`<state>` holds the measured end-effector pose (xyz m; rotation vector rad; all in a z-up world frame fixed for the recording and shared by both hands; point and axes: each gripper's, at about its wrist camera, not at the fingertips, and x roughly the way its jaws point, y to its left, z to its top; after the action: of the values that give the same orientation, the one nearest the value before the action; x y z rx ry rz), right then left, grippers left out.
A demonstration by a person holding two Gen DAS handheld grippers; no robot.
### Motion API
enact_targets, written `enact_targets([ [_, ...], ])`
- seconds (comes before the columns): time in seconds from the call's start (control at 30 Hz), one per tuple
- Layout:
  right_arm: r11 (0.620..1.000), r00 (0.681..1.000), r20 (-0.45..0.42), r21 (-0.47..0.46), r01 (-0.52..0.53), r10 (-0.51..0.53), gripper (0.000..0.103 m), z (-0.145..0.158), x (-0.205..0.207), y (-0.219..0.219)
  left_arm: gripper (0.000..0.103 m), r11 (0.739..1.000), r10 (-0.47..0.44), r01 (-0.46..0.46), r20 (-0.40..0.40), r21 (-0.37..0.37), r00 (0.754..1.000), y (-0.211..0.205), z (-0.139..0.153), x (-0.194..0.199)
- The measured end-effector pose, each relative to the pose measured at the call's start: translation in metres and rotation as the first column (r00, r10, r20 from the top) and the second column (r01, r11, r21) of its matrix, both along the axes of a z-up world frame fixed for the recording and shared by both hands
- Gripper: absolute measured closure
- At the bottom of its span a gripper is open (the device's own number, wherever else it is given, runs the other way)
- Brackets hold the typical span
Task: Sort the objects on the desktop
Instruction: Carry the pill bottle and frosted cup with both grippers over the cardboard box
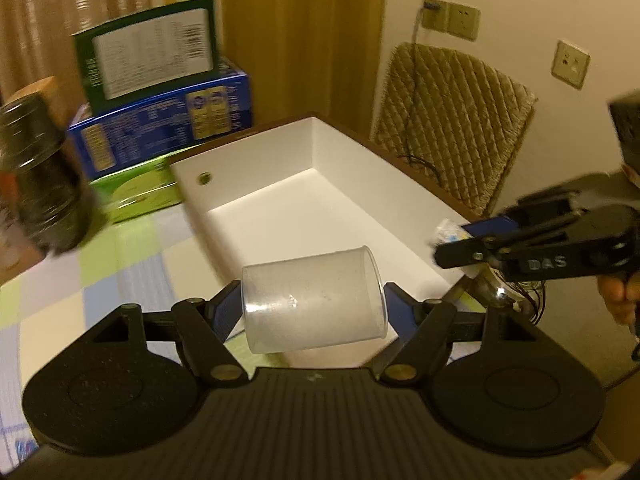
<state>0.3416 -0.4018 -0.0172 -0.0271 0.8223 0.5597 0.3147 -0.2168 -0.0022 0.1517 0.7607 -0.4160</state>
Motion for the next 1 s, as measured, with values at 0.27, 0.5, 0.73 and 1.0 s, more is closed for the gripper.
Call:
enact_targets([
  [0.27,0.986,0.991,-0.059,-0.114,-0.124,0.118,0.078,-0.029,0.052,-0.001,0.031,0.998,-0.03,0.036,-0.108,0.049,0.994,-0.024,-0.033,0.056],
  [0.5,0.962,0.977,-0.111,-0.183,-0.2,0.182,0.078,-0.052,0.068,0.003,0.031,0.99,-0.049,0.071,-0.183,0.121,0.982,-0.041,-0.059,0.083],
  [0.73,0.937,0.964,-0.132,-0.236,-0.258,0.232,0.078,-0.065,0.076,0.009,0.031,0.981,-0.056,0.097,-0.232,0.17,0.971,-0.053,-0.078,0.098],
  [1.0,0.93,0.958,-0.144,-0.242,-0.276,0.247,0.078,-0.069,0.083,0.011,0.031,0.977,-0.053,0.1,-0.238,0.189,0.97,-0.057,-0.081,0.103],
])
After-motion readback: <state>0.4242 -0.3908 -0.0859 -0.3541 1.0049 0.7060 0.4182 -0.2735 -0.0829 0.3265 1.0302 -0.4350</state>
